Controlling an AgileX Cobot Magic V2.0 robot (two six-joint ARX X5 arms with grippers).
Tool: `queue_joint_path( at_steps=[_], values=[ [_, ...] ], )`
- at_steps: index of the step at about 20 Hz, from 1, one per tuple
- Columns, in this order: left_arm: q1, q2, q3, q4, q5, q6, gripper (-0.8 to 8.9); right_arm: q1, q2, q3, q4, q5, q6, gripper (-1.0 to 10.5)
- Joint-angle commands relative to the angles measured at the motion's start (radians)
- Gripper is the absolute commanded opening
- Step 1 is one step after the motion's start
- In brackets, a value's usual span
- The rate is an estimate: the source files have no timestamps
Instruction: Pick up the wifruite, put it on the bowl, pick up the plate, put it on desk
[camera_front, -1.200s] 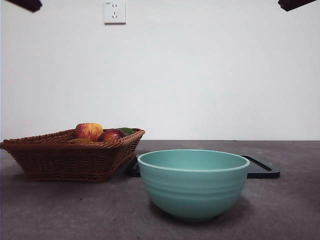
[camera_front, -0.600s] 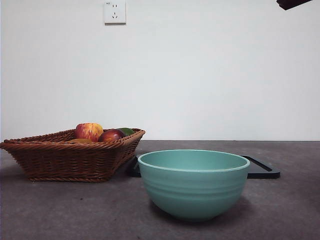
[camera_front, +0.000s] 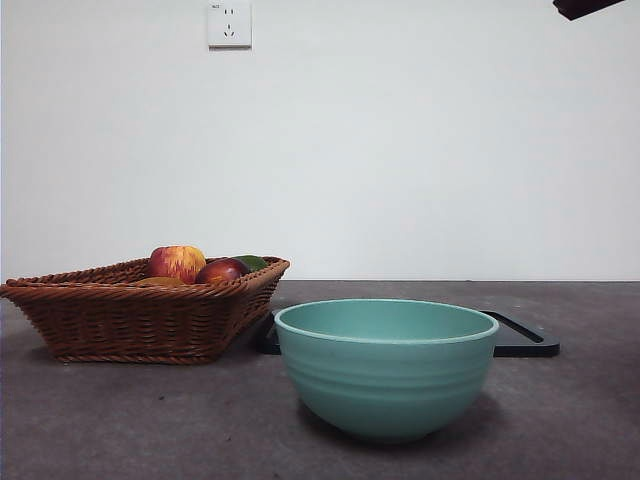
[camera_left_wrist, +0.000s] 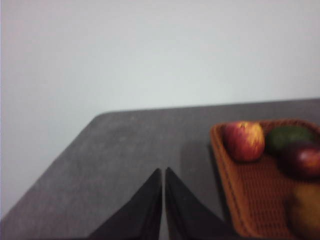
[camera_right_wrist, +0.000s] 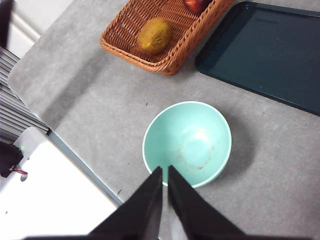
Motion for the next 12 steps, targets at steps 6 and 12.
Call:
queue_joint_path(
  at_steps=[6,12],
  values=[
    [0.039,-0.082,-0.066,-0.078,-0.007,0.002,0.09,0.010,0.003,0.007,0.011,0.000,0.005,0.1],
    [0.046,-0.082,-0.091,-0.134,-0.008,-0.007,0.09,0.010,0.003,0.007,0.011,0.000,0.005,0.1]
  ],
)
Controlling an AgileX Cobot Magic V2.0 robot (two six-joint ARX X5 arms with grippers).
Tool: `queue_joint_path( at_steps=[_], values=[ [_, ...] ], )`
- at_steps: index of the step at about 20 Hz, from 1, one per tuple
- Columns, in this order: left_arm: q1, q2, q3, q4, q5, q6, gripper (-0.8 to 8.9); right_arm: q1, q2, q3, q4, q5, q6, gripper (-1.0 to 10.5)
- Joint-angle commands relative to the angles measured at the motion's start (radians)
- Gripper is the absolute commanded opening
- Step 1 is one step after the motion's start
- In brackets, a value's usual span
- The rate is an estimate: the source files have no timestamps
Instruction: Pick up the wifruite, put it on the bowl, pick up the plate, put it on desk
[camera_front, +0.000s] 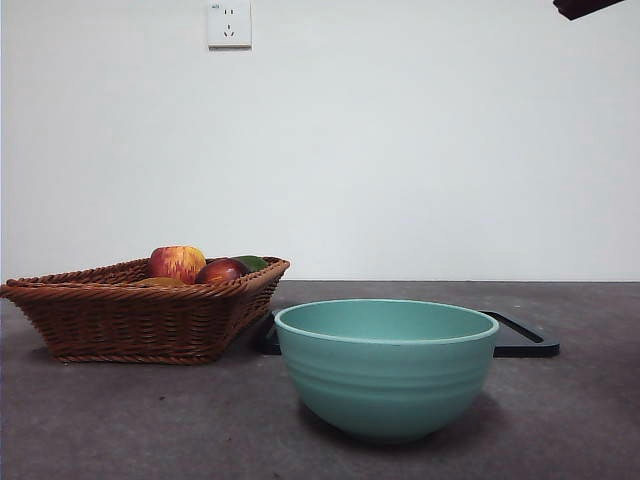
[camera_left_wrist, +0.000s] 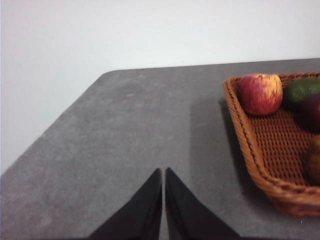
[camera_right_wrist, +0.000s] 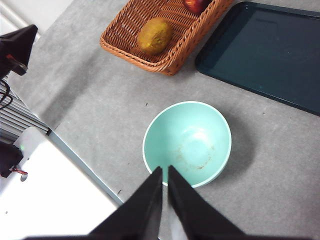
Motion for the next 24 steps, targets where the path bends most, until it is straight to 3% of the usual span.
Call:
queue_joint_path(
  at_steps=[1,24],
  values=[
    [0.003,-0.002,-0.030,-0.006,-0.006,-0.019,0.08,0.010,0.003,0.007,0.010,0.000,0.005,0.1],
    [0.003,-0.002,-0.030,-0.048,-0.006,-0.032,0.09,0.010,0.003,0.007,0.011,0.000,0.005,0.1]
  ],
)
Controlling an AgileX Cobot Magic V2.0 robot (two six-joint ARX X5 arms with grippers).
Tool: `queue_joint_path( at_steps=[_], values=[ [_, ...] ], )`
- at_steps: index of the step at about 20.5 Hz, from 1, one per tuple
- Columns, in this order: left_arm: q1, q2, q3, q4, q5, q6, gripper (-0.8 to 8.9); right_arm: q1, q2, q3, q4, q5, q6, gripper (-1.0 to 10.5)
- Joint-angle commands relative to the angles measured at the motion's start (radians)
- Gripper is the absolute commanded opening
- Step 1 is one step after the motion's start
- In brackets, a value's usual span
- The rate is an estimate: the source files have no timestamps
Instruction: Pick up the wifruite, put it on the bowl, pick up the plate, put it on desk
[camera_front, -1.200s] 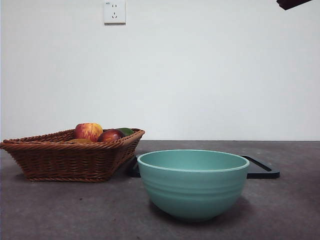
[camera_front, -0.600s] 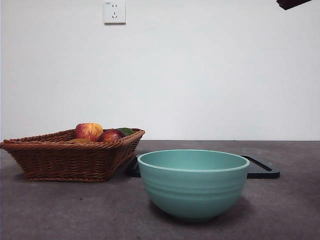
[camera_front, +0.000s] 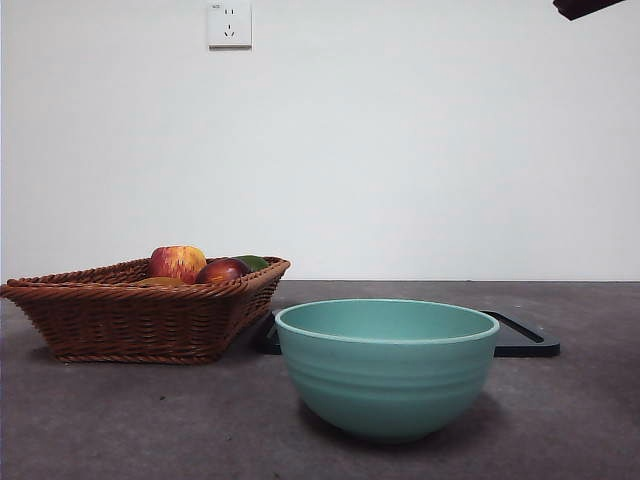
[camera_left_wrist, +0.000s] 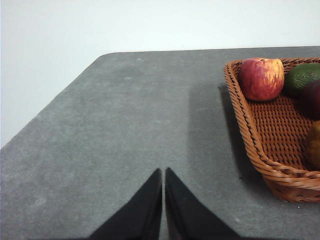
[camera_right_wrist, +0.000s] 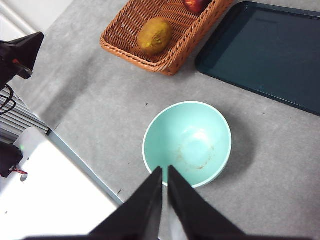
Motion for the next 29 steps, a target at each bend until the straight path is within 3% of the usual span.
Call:
queue_joint_path(
  at_steps=[1,5,7,9,12,16,20,24,29],
  values=[
    [0.003,-0.002,-0.021,-0.006,-0.005,-0.003,0.09,0.010,0.003,0.007,0.011,0.000,0.005,0.1],
    [0.003,-0.002,-0.021,-0.006,-0.005,-0.003,0.09,0.008,-0.003,0.007,0.011,0.008,0.005,0.1],
    [0.003,-0.002,-0.021,-0.006,-0.005,-0.003,0.09,-0.027,-0.027,0.007,0.012,0.014,-0.047,0.1],
    [0.003,-0.002,-0.021,-0.006,-0.005,-0.003,0.09,-0.101,-0.061,0.006,0.018,0.017,-0.110,0.1],
    [0.003,-0.002,-0.021,-0.006,-0.005,-0.003,0.08,-0.257,-0.142,-0.013,0.066,0.109,-0.174,0.1],
    [0.003,-0.002,-0.021,-0.006,-0.005,-0.003,0.08,-0.462,-0.287,-0.139,0.273,0.139,-0.246,0.1],
    [0.003,-0.002,-0.021,-0.006,-0.005,-0.003,0.08,-0.595,-0.424,-0.338,0.508,0.139,-0.311,0.1],
    [0.003,-0.002,-0.021,-0.006,-0.005,-0.003,0.08,-0.647,-0.499,-0.485,0.641,0.140,-0.310,0.1],
    [0.003,-0.002,-0.021,-0.006,-0.005,-0.003,0.08,-0.653,-0.553,-0.593,0.694,0.156,-0.309,0.1]
  ],
)
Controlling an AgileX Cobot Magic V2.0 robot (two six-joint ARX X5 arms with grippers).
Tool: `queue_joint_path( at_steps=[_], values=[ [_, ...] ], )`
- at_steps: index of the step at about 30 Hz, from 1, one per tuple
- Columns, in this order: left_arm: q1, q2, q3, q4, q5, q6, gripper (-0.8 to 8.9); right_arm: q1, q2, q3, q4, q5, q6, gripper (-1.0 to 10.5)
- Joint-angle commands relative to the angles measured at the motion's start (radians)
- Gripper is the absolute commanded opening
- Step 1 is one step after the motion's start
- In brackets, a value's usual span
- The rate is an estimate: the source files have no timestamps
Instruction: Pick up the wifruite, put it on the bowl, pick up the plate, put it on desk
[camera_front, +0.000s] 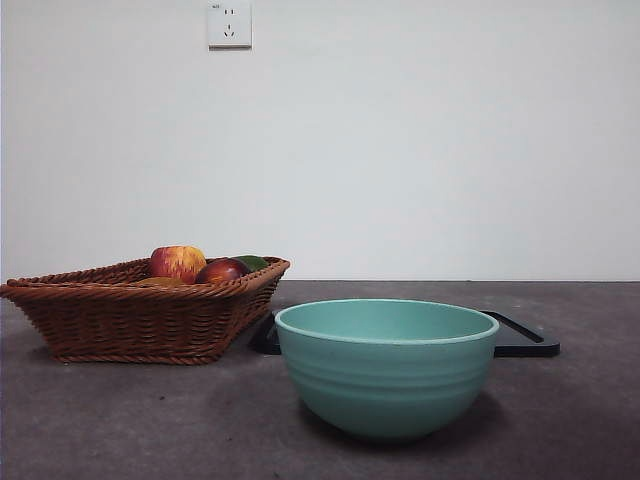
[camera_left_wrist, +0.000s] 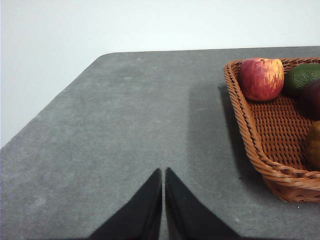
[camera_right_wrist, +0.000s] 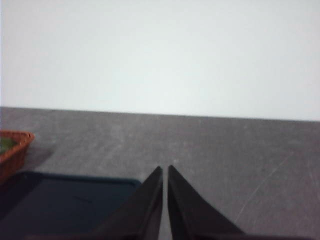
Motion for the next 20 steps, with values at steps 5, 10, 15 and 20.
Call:
queue_joint_path(
  at_steps=[5,10,15,20],
  values=[
    [0.003,-0.002,-0.021,-0.006,-0.005,-0.003,0.09,-0.002,-0.068,-0.096,0.040,0.035,-0.011,0.1],
    [0.003,-0.002,-0.021,-0.006,-0.005,-0.003,0.09,-0.002,-0.116,-0.150,0.044,0.057,-0.007,0.1],
    [0.003,-0.002,-0.021,-0.006,-0.005,-0.003,0.08,-0.002,-0.133,-0.185,0.046,0.056,-0.002,0.1],
    [0.003,-0.002,-0.021,-0.006,-0.005,-0.003,0.08,-0.002,-0.133,-0.217,0.046,0.056,0.005,0.1]
  ],
)
